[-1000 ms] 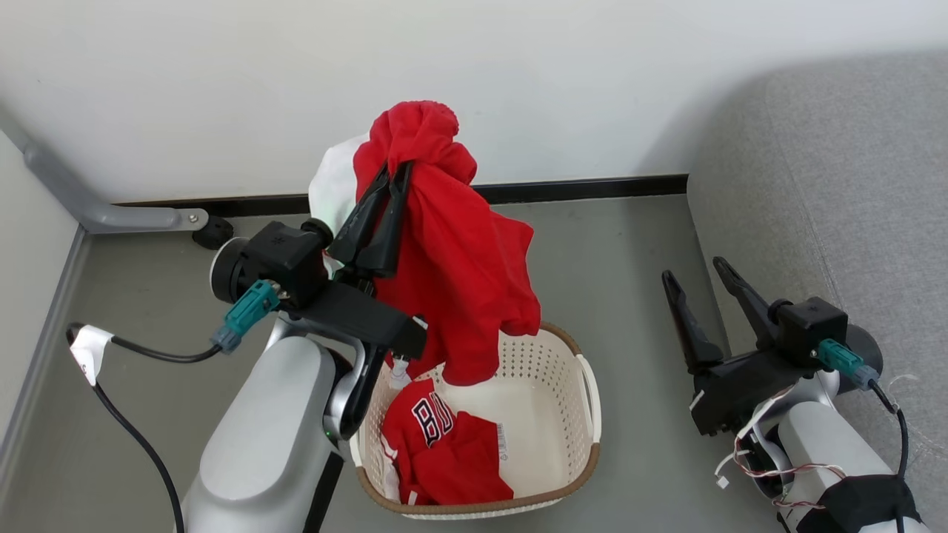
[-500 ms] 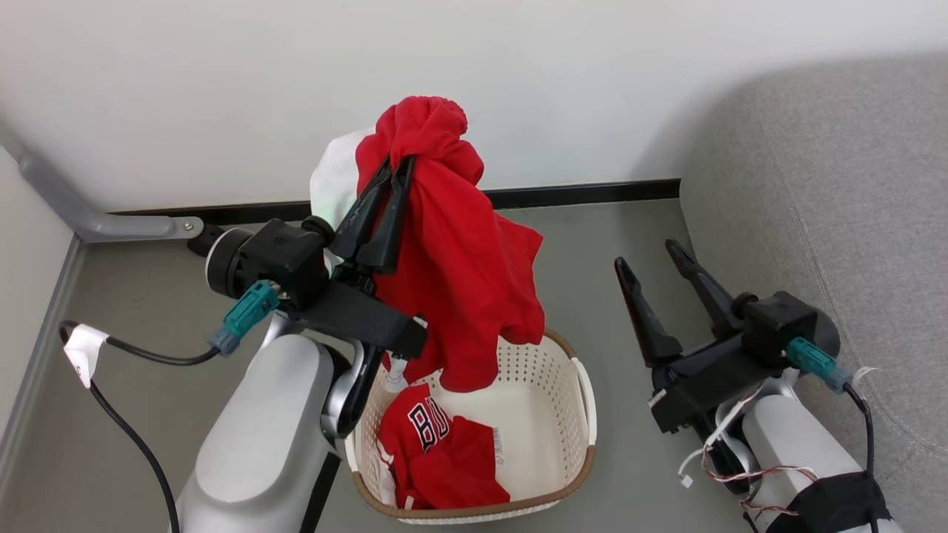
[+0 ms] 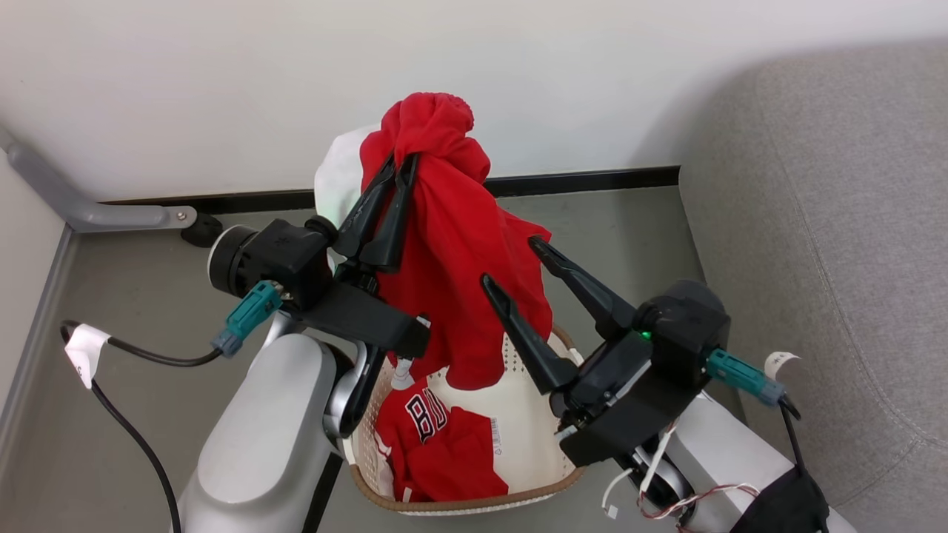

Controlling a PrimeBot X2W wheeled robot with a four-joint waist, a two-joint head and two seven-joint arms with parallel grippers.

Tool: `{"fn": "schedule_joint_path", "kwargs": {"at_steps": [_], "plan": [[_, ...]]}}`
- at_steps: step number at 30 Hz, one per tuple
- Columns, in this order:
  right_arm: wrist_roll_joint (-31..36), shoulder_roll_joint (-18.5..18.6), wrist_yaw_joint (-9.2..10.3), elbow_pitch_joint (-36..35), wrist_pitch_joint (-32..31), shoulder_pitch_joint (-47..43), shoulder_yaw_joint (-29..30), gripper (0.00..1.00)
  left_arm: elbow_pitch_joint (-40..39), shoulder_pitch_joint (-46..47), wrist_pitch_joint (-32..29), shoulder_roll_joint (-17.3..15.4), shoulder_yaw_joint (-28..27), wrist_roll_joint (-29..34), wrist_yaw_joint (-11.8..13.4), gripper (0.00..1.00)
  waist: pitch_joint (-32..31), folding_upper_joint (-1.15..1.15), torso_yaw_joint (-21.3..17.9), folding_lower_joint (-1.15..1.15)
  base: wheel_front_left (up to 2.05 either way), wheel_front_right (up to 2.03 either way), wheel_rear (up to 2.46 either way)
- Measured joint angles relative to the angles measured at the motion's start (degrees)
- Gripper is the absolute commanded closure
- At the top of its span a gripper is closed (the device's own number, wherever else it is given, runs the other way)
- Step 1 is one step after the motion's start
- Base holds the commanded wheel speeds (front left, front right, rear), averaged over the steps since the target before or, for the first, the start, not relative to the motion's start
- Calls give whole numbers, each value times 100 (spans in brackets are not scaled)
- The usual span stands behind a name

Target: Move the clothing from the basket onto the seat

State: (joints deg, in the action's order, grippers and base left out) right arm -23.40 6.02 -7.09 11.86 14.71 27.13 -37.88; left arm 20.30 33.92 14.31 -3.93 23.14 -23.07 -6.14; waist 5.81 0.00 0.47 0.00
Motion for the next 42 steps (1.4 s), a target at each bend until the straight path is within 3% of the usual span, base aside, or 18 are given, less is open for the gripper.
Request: {"fn": "schedule_joint_path", "kwargs": {"at_steps": [15,25,26,28,29,41,42], "plan": [[-89,304,0,766,0,645,-471,0,-309,125,0,89,267,58,-44,100,215,0,203,0,0,0,0],[-246,178,-4,1689,0,1222,-725,0,-371,227,0,134,436,54,-48,100,370,0,487,0,0,0,0],[-282,141,-4,1788,0,1281,-787,17,-371,227,0,133,432,52,-47,100,382,0,508,1,0,0,0],[-336,67,-4,1898,0,1388,-864,88,-361,227,0,135,431,38,-48,100,399,0,537,0,0,0,0],[-364,46,-4,1945,0,1437,-890,100,-356,226,0,135,432,31,-48,100,404,0,549,1,0,0,0],[-775,22,-4,2070,-1,1551,-979,100,-137,71,0,142,280,-66,-41,100,414,0,506,0,0,0,0],[-817,22,-4,2062,0,1550,-971,100,-110,37,0,143,279,-66,-40,95,415,0,482,0,0,0,0]]}}
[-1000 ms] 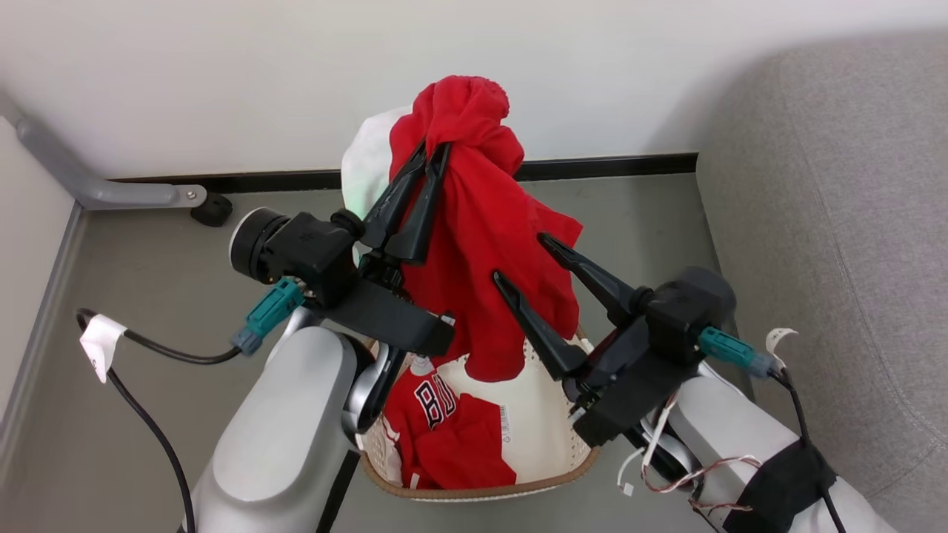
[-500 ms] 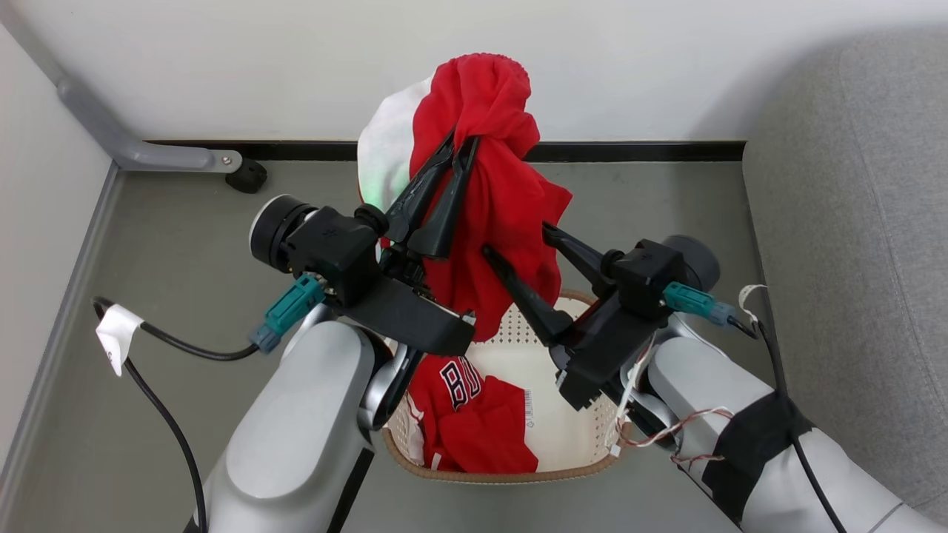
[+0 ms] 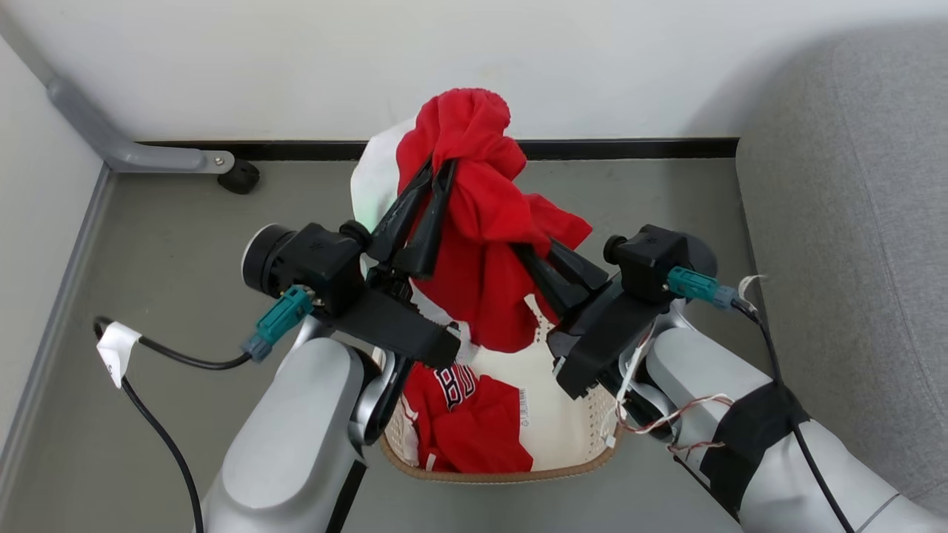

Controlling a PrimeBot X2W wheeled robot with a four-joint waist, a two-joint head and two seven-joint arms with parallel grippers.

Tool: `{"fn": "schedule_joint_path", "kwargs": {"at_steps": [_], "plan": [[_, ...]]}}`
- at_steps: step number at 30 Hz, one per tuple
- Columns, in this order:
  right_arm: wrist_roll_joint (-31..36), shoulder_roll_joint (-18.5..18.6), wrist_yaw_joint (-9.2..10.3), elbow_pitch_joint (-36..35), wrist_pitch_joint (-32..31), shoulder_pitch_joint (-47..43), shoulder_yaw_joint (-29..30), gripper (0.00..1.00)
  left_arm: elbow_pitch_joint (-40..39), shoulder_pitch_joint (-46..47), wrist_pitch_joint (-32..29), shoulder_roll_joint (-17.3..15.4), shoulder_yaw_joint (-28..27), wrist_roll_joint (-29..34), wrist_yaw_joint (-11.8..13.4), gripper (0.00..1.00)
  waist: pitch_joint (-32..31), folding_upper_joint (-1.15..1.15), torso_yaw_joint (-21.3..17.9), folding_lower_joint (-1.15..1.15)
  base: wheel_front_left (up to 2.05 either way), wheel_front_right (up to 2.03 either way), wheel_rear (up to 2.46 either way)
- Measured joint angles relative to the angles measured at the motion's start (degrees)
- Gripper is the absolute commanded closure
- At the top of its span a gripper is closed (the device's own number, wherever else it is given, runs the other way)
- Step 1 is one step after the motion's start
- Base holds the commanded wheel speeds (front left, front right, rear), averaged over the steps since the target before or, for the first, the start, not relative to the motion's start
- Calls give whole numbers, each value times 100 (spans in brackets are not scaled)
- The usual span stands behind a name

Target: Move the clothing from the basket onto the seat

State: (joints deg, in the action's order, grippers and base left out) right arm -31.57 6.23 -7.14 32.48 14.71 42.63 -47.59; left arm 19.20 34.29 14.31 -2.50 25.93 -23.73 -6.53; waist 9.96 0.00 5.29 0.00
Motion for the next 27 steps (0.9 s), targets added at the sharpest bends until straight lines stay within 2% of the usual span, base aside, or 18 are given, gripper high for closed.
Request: {"fn": "schedule_joint_path", "kwargs": {"at_steps": [2,3,4,5,27], "plan": [[-41,1,0,-5,-1,0,5,100,22,-37,0,1,-12,0,5,60,0,0,-26,0,0,0,0],[-65,3,0,-13,-1,0,16,100,43,-67,0,1,-22,0,7,47,0,0,-52,0,0,0,0],[-79,4,0,-22,-1,-1,34,100,62,-88,0,2,-34,0,24,17,0,0,-80,0,0,0,0],[-85,5,0,-31,-1,-1,53,100,91,-97,0,2,-47,0,51,0,-2,0,-106,0,0,0,0],[-229,133,0,-190,-1,-144,548,100,613,-745,0,-123,-88,56,-7,0,-199,0,-700,-1,0,0,0]]}}
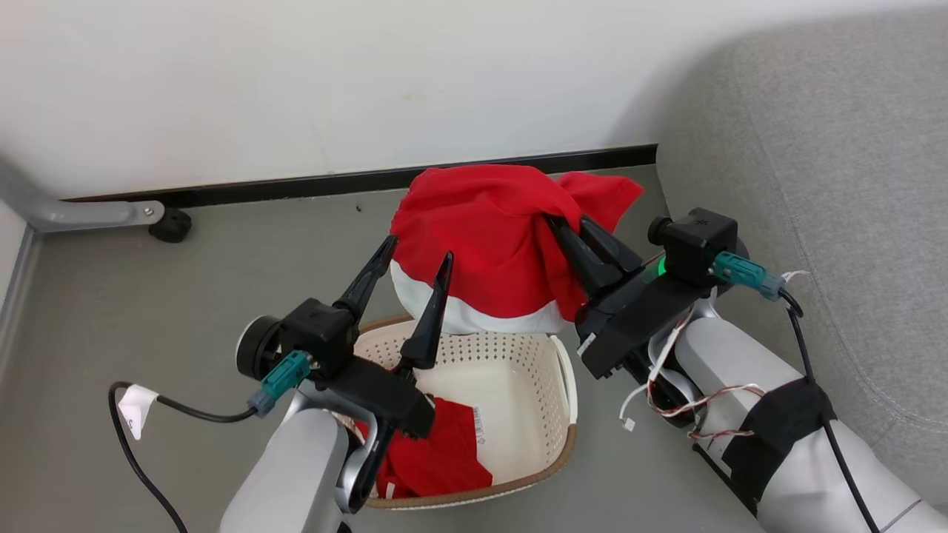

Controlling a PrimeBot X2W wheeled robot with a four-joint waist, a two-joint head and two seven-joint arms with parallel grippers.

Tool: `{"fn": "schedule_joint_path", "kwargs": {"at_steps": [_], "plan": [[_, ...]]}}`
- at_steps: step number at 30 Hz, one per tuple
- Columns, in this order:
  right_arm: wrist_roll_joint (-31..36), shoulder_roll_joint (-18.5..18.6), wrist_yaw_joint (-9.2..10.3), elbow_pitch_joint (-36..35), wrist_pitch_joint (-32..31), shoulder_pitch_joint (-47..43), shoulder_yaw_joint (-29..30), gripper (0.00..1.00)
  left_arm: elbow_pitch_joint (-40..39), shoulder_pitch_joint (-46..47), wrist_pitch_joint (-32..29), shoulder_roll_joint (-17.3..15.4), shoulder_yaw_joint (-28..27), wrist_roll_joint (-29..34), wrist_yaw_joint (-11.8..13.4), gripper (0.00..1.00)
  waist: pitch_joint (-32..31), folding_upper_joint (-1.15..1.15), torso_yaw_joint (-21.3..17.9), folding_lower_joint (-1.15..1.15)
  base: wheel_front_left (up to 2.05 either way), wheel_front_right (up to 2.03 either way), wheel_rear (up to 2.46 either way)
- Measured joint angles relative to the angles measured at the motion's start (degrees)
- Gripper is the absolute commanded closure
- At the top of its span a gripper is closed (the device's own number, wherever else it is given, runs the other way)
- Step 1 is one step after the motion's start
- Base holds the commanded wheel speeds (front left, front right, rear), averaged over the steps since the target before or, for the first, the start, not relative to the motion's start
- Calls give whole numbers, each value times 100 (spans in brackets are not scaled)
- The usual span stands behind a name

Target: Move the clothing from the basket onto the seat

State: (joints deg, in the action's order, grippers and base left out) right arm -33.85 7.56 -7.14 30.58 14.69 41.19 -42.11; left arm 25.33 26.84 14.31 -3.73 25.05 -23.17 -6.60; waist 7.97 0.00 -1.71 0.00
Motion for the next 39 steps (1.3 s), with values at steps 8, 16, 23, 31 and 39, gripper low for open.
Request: {"fn": "schedule_joint_path", "kwargs": {"at_steps": [8,16,23,31,39], "plan": [[1,32,0,-56,0,-109,97,100,16,-180,0,-14,44,8,-3,0,-85,0,-399,0,0,0,0],[9,111,0,-194,0,-220,222,100,56,-362,0,0,111,43,-47,0,-164,0,-845,0,0,0,0],[69,189,0,-314,0,-252,416,100,80,-502,0,4,151,124,-48,0,-181,0,-1252,0,0,0,0],[171,266,0,-456,0,-417,613,100,152,-550,0,8,198,166,-51,0,-186,0,-1699,0,0,0,0],[213,291,0,-662,0,-582,738,100,112,-646,0,20,220,165,-54,0,-186,0,-2118,0,0,0,0]]}}
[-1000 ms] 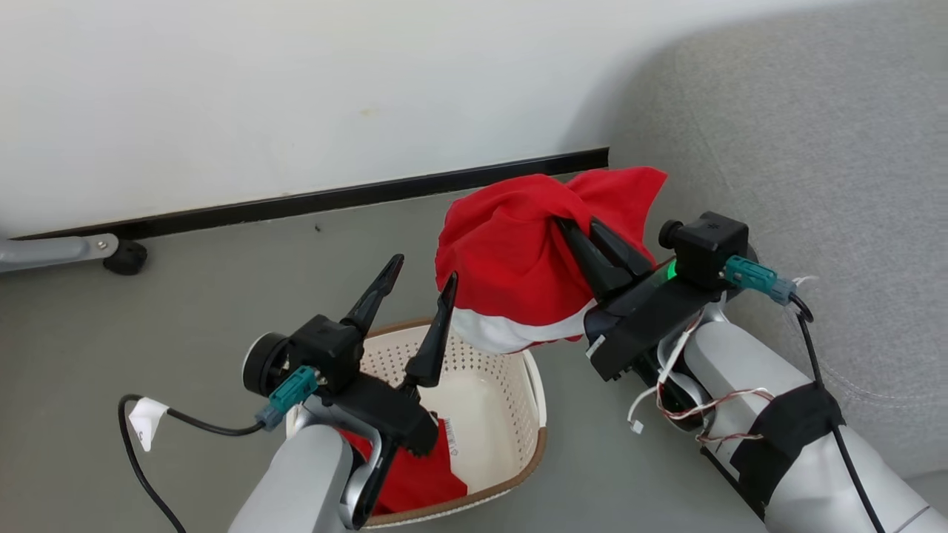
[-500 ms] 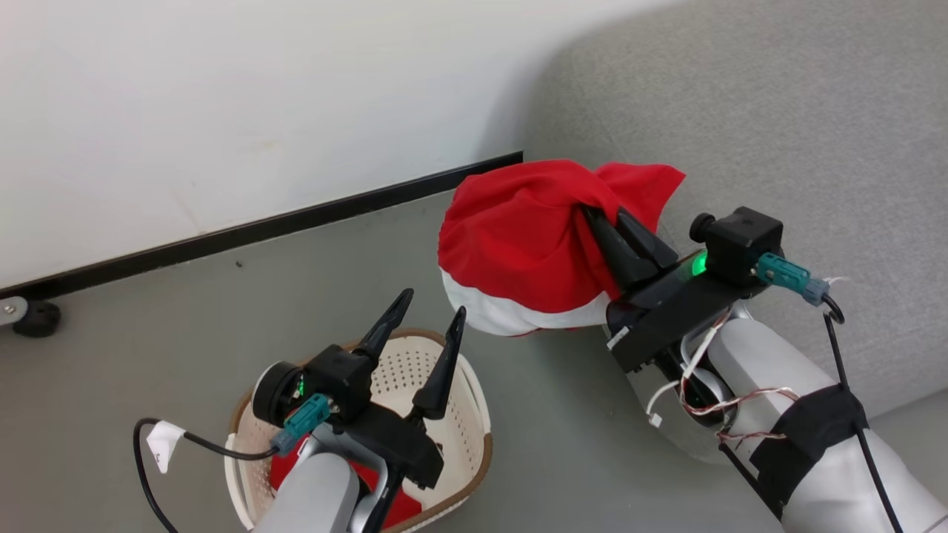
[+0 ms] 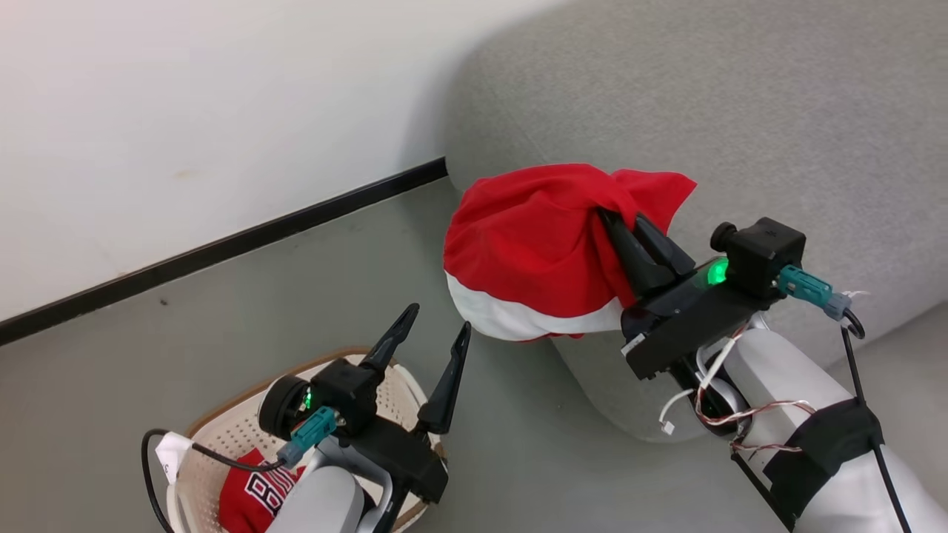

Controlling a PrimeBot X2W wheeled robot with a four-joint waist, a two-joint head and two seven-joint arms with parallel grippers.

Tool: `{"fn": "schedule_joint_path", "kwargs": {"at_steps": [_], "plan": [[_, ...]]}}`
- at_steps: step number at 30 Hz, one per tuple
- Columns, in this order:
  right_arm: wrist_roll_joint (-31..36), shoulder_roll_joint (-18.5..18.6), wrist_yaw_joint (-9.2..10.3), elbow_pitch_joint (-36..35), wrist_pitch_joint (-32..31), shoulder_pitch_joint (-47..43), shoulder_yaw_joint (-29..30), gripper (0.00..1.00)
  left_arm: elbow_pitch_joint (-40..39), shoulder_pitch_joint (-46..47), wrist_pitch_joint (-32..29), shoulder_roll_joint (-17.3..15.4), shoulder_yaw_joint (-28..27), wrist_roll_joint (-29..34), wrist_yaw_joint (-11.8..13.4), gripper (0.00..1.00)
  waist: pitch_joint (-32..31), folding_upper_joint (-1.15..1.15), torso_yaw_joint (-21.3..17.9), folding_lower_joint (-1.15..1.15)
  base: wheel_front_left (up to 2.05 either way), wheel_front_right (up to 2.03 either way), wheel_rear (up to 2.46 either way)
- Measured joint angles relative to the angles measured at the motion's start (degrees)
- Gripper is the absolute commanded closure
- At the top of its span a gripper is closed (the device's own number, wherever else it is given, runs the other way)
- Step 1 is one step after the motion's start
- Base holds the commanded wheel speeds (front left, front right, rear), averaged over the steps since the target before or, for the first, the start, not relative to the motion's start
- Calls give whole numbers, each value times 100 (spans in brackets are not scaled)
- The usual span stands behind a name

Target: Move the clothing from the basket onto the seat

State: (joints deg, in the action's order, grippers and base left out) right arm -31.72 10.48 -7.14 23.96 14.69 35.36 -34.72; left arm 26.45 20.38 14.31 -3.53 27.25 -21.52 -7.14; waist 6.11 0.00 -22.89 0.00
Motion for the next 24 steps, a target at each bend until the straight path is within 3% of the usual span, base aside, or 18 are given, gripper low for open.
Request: {"fn": "schedule_joint_path", "kwargs": {"at_steps": [16,24], "plan": [[201,44,0,-427,0,-311,432,100,-187,-50,0,12,7,1,-1,0,170,0,-661,0,0,0,0],[304,468,18,-499,1,-260,1022,100,-198,50,0,12,280,11,-1,0,339,0,-728,0,0,0,0]]}}
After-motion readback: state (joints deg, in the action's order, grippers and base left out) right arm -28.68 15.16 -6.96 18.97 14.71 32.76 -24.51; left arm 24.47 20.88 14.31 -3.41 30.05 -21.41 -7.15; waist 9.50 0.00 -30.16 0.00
